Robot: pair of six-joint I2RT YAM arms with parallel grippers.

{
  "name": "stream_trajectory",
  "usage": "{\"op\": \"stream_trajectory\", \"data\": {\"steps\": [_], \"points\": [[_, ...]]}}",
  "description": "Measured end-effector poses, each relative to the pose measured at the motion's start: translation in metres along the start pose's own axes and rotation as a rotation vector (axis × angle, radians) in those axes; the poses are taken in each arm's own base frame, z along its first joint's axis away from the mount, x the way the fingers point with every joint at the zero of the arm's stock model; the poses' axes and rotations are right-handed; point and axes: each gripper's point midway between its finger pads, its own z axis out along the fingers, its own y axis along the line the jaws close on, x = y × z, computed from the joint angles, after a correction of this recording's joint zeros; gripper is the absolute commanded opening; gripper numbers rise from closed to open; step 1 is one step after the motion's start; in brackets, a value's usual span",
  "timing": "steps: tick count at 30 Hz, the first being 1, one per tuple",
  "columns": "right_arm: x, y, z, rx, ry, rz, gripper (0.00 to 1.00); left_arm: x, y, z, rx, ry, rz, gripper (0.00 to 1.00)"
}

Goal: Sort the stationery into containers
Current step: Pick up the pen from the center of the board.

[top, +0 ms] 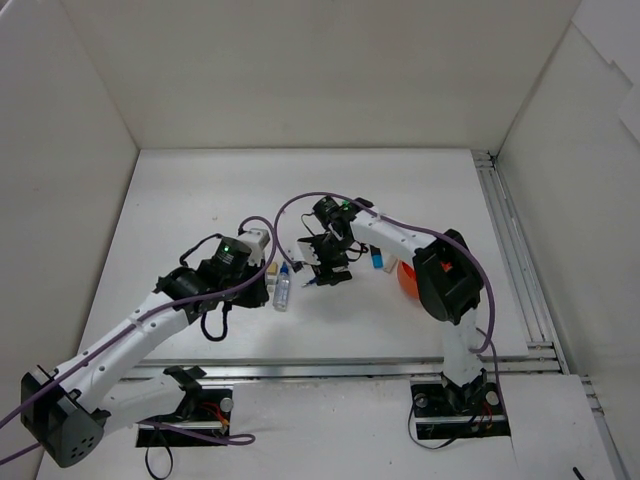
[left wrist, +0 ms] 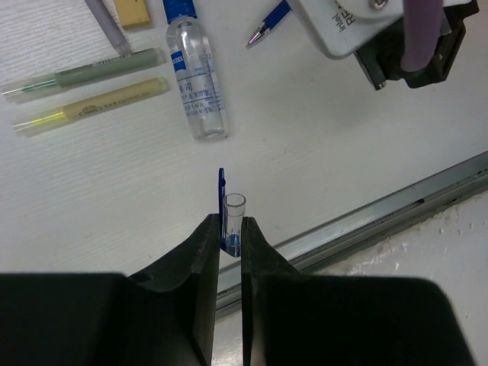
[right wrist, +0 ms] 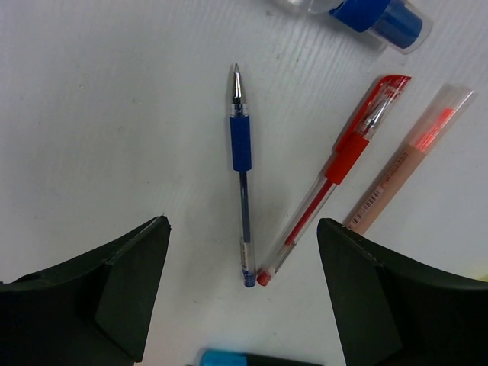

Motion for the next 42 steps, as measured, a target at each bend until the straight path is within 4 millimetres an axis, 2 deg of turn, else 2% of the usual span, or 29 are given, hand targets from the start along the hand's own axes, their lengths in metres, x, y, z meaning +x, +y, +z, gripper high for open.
{"op": "stream_trajectory", "data": {"steps": [7,13,17,23,34,37,39,42], "points": [[0.004,-0.009,0.013,0.022,0.002,0.015,0.64,-0.001,0.0,-0.007,0.005,-0.03,-0.023,0.0],[0.014,0.003,0.024,-0.011,0.018,0.029,0.56,-0.005,-0.003,-0.015,0.018,-0.063,-0.032,0.0],[0.014,0.003,0.025,-0.008,0.018,0.029,0.52,-0.003,-0.003,-0.016,0.016,-0.06,-0.038,0.0],[0.013,0.004,0.026,-0.01,0.022,0.025,0.38,-0.002,-0.001,-0.018,0.006,-0.061,-0.039,0.0],[0.009,0.005,0.029,-0.014,0.009,0.017,0.0,0.003,0.002,-0.018,-0.006,-0.043,-0.032,0.0],[0.008,0.01,0.028,-0.013,-0.008,0.016,0.0,0.004,-0.002,-0.018,0.018,-0.034,-0.012,0.0],[0.006,0.02,0.025,-0.028,-0.026,0.019,0.0,0.005,-0.006,-0.019,0.048,-0.024,0.005,0.0],[-0.005,0.029,0.011,-0.019,-0.065,0.009,0.0,0.008,-0.016,-0.02,0.107,-0.006,0.029,0.0]]}}
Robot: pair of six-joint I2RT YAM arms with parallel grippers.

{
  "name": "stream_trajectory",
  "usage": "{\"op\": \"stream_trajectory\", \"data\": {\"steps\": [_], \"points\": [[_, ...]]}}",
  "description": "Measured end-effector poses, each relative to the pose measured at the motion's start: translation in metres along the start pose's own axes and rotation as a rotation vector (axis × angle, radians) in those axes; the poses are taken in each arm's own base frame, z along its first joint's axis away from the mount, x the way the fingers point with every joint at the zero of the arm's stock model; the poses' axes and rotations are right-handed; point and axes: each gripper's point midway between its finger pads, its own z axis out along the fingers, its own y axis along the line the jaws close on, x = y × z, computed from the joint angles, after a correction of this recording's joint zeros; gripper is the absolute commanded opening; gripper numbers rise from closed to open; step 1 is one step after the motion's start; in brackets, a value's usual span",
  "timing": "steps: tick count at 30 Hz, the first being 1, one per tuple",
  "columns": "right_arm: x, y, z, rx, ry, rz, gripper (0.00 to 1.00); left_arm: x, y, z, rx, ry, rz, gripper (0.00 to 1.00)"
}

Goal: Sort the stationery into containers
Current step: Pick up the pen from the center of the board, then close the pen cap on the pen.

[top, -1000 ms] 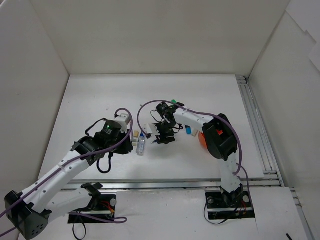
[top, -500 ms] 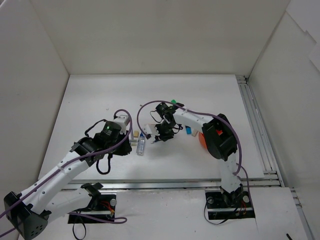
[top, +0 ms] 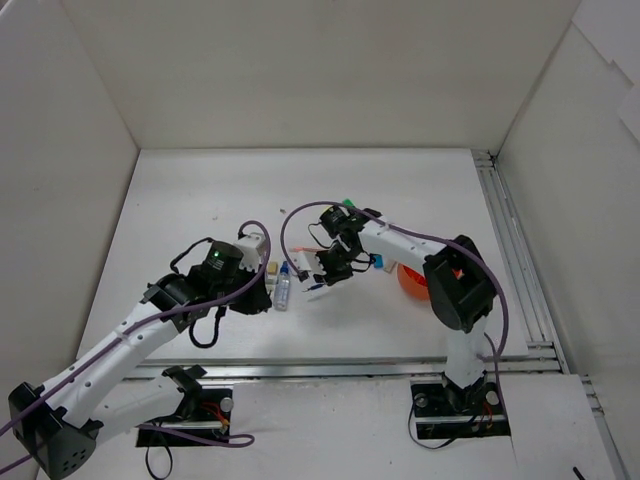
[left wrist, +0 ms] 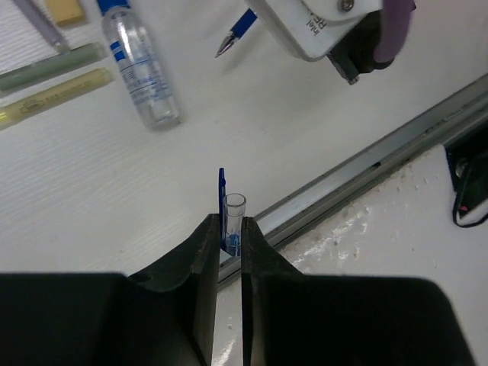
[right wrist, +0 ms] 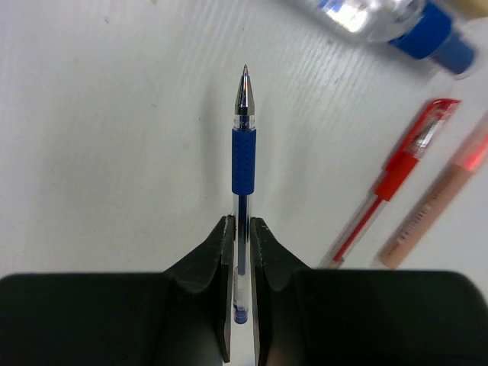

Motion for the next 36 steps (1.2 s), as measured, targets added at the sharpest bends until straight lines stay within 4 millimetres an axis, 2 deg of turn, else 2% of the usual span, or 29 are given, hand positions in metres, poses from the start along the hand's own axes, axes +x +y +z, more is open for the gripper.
{"op": "stream_trajectory", "data": {"steps": [6,9,13,16,21,29,33,36], "points": [[-0.036,-0.008,-0.059,0.191,-0.081,-0.104,0.0,-0.002,-0.041,0.0,0.243,0.009,0.058,0.0],[-0.044,-0.007,-0.085,0.32,-0.088,-0.177,0.0,0.002,-0.057,0.004,0.337,0.054,0.072,0.0],[-0.047,0.003,-0.104,0.432,-0.09,-0.256,0.0,0.01,-0.068,0.008,0.405,0.108,0.087,0.0],[-0.052,0.002,-0.116,0.51,-0.093,-0.3,0.0,0.016,-0.075,0.008,0.441,0.137,0.098,0.0],[-0.061,0.006,-0.126,0.603,-0.098,-0.396,0.0,0.024,-0.087,0.007,0.498,0.175,0.116,0.0],[-0.089,0.013,-0.134,0.641,-0.095,-0.555,0.0,0.025,-0.095,0.01,0.54,0.208,0.142,0.0],[-0.09,0.02,-0.132,0.632,-0.074,-0.6,0.0,0.018,-0.098,0.007,0.554,0.189,0.168,0.0],[-0.083,0.025,-0.128,0.615,-0.052,-0.607,0.0,0.016,-0.099,0.006,0.555,0.183,0.183,0.0]]}}
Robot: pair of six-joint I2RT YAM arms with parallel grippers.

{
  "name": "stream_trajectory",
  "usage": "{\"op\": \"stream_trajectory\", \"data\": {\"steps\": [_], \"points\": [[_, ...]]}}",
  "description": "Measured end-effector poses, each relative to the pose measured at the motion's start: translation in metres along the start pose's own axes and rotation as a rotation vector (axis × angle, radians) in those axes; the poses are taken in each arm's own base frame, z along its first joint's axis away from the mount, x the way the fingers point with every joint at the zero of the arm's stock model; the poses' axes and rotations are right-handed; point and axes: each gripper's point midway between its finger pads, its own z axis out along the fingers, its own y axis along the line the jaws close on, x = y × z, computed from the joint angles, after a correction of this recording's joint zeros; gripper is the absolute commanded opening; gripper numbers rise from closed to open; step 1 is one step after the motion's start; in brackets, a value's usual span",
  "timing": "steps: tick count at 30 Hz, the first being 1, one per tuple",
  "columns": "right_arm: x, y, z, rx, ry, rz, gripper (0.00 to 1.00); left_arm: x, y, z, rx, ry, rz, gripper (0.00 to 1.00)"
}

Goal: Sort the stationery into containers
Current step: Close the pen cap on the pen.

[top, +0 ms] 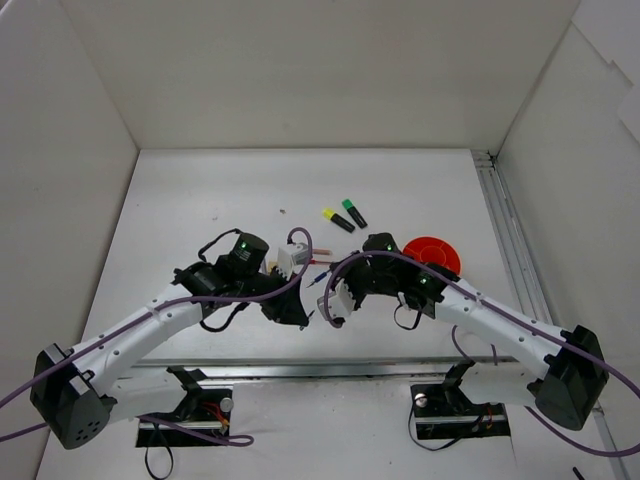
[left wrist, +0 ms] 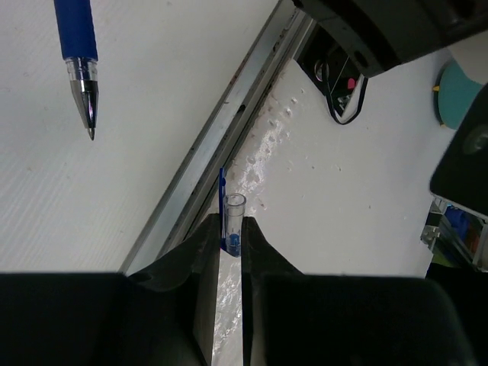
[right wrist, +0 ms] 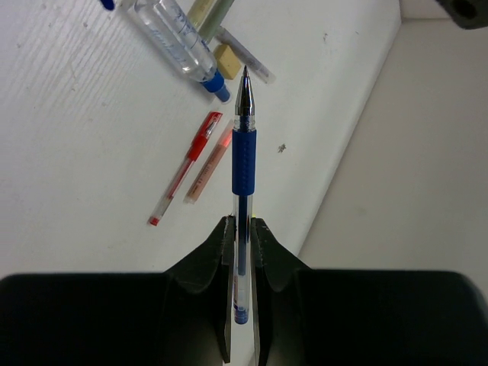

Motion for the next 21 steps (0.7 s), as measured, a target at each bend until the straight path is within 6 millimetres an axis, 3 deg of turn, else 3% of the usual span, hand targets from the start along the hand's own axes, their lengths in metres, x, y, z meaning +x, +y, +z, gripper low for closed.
{"op": "stream_trajectory", "data": {"steps": [7,14,21], "points": [[0.005,0.014,-0.005,-0.022,0.028,-0.036,0.0,0.007,0.003,-0.001,-0.012,0.032,-0.005,0.0],[-0.011,0.014,-0.018,-0.001,-0.022,-0.099,0.0,0.007,0.007,0.003,-0.019,0.049,-0.004,0.0],[-0.025,0.018,-0.015,-0.016,-0.072,-0.128,0.0,0.005,0.006,0.003,-0.017,0.044,0.004,0.0]]}}
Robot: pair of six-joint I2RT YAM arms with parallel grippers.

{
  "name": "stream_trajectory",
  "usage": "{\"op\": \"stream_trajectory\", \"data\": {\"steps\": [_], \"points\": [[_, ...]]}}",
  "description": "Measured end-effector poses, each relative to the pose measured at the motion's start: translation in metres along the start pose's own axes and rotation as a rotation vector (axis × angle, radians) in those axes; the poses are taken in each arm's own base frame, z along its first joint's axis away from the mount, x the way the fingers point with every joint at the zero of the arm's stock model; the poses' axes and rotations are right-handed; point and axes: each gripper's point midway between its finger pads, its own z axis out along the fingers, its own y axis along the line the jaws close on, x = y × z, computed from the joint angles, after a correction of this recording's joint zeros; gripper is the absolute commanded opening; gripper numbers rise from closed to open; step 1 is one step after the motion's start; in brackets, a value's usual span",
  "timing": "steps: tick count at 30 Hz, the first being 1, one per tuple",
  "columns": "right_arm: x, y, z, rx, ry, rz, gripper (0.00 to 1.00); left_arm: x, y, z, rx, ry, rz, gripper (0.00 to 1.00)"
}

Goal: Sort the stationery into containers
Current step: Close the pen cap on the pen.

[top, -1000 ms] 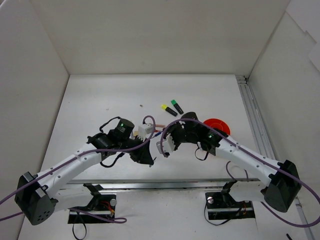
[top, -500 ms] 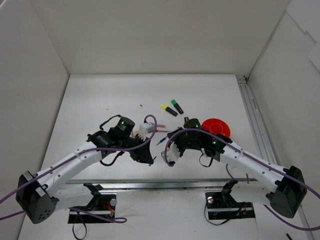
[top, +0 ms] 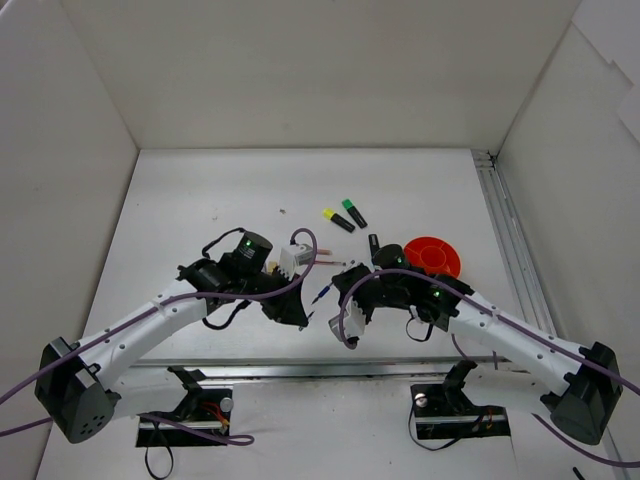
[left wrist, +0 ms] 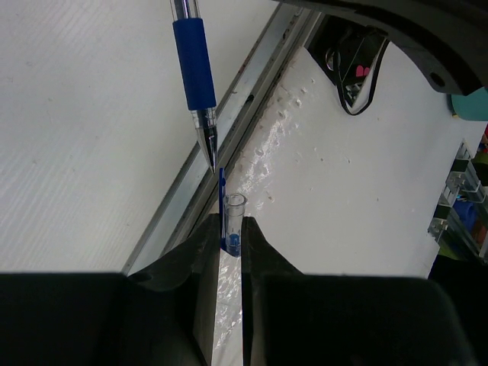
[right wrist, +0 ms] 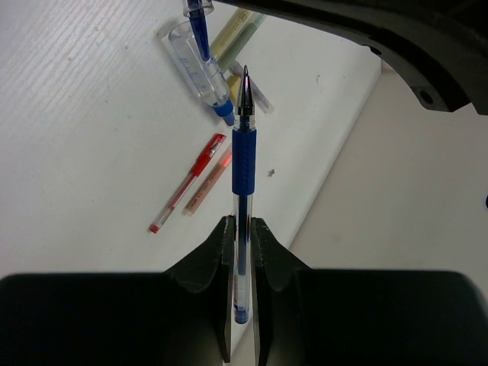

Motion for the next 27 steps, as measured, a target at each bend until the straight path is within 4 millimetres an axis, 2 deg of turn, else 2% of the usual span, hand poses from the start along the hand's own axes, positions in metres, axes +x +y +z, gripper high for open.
{"op": "stream_trajectory", "data": {"steps": [27], "points": [[-0.008,0.011,0.011,-0.048,-0.038,-0.005,0.0,-0.005,-0.007,0.0,0.011,0.0,0.022,0.0]]}}
